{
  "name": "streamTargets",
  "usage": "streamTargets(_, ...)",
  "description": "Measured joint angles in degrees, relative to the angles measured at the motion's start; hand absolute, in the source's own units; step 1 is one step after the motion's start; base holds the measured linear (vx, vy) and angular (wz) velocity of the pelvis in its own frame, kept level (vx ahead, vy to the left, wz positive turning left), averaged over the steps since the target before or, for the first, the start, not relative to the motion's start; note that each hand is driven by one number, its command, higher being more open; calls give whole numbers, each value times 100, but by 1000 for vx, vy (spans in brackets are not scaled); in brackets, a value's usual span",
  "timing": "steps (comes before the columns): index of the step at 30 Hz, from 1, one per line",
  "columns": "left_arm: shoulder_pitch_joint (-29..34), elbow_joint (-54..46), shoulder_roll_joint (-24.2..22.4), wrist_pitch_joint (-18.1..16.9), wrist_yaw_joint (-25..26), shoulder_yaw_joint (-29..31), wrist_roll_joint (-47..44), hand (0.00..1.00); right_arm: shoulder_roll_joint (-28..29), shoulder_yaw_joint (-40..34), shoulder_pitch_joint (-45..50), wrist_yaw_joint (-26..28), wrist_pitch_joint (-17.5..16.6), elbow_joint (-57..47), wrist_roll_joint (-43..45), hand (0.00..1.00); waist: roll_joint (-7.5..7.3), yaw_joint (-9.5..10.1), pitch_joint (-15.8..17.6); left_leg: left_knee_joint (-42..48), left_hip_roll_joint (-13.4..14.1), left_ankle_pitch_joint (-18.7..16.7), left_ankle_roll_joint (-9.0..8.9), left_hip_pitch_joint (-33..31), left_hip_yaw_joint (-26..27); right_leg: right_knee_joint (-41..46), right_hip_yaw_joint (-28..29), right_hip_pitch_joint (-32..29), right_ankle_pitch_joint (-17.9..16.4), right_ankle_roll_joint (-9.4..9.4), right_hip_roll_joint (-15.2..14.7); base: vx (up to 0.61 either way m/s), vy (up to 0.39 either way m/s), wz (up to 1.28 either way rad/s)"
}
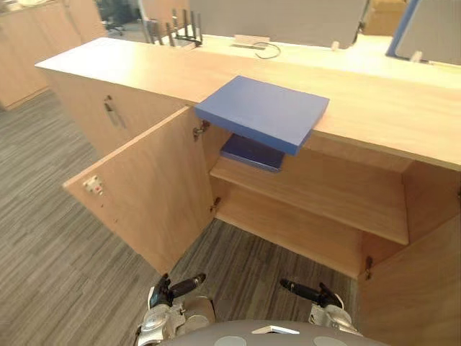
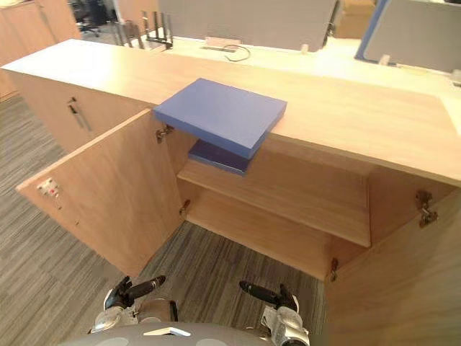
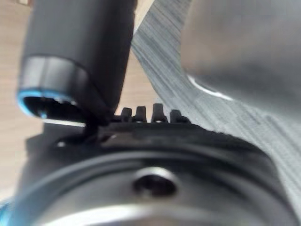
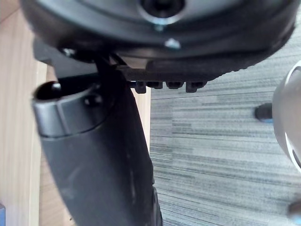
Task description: Walk over to the cabinet, pick up the folder, carry it to the office cabinet, place the folder inside the office cabinet, then close the office cabinet door
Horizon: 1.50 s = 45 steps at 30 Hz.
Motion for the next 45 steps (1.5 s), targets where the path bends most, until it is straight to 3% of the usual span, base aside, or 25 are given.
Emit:
streamTargets(1,42,32,-49,-42,35,-71,1,100,-72,23,25,-1,5,-13,-2,100,111,0,-41,-1248,-53,713,-87,121,-302,22,171,6,-70,215,-39,282,382,-52)
streamTargets(2,-16,86,-16,-40,45,-64,-46,100,-45,43,20,-16,17,38,-21,100,-19,15,-78,-1276,-253,721,-301,221,-300,14,335,29,-101,324,-210,345,392,-27)
streamTargets(4,-46,109,190,-88,148,-90,15,100,204,92,2,17,10,63,-51,100,-433,-44,-164,-1580,-650,772,-220,245,-325,-245,655,-123,133,280,-402,279,248,4)
streamTargets(6,-139,264,228,-37,154,-31,-19,100,296,94,-39,40,4,152,-71,100,-507,0,-199,-1657,-748,762,-203,265,-270,-395,844,-123,399,320,-492,213,202,-11)
streamTargets(9,-178,420,259,-39,189,-66,15,100,389,94,-119,126,-19,189,-95,100,-458,35,-203,-2151,-769,834,-97,646,1,-492,1126,-126,724,338,-556,141,153,-41)
streamTargets(12,-175,528,309,-35,194,-424,23,100,372,8,-113,139,-30,254,-105,100,-450,1,-303,-2679,-920,1008,-56,962,166,-591,1212,-131,783,402,-679,52,69,-35)
streamTargets(17,-206,215,427,-47,209,-1565,-191,100,158,-92,-114,123,-34,491,-107,100,-390,-38,-368,-3496,-983,1520,-119,1172,44,-799,1195,-224,789,407,-673,-51,-43,-5)
streamTargets(21,313,-1575,437,-67,40,-2807,-930,100,-113,-34,-36,92,-37,621,-117,100,-272,-147,-430,-4238,-1092,1857,-175,1219,-362,-802,1255,-587,789,409,-673,-106,-16,-15)
streamTargets(25,619,-2997,622,-191,-372,-3313,-1763,100,-179,163,34,103,-34,594,-162,100,-314,-233,-422,-4393,-1143,1872,-170,1344,-369,-906,1376,-694,725,429,-708,-124,12,-49)
streamTargets(27,673,-3345,662,-206,-505,-3412,-2025,100,-197,206,24,116,-34,593,-164,100,-287,-320,-435,-4394,-1143,1878,-174,1354,-446,-897,1379,-718,685,489,-702,-104,-25,-11)
streamTargets(33,762,-4279,739,-205,-701,-3757,-2263,100,-348,407,109,140,-39,599,-330,100,-160,-307,-560,-4390,-1130,1934,-168,1346,-618,-906,1343,-682,653,507,-649,-6,-31,5)
streamTargets(37,958,-5084,887,-226,-611,-3725,-2221,100,-346,534,127,129,-37,617,-328,100,-279,-302,-612,-4368,-1129,1935,-166,1350,-687,-919,1329,-635,691,557,-634,85,-42,3)
streamTargets(42,1086,-5326,841,-284,-180,-3613,-1943,100,-317,604,162,114,-39,714,-326,100,-461,-288,-695,-4368,-1113,1935,-166,1379,-760,-895,1310,-568,701,548,-612,27,-26,7)
streamTargets(45,1284,-5337,749,-289,125,-3433,-1700,100,-321,607,235,100,-50,711,-321,100,-472,-285,-703,-4373,-1101,1934,-164,1441,-758,-891,1314,-521,785,536,-607,-37,3,-2)
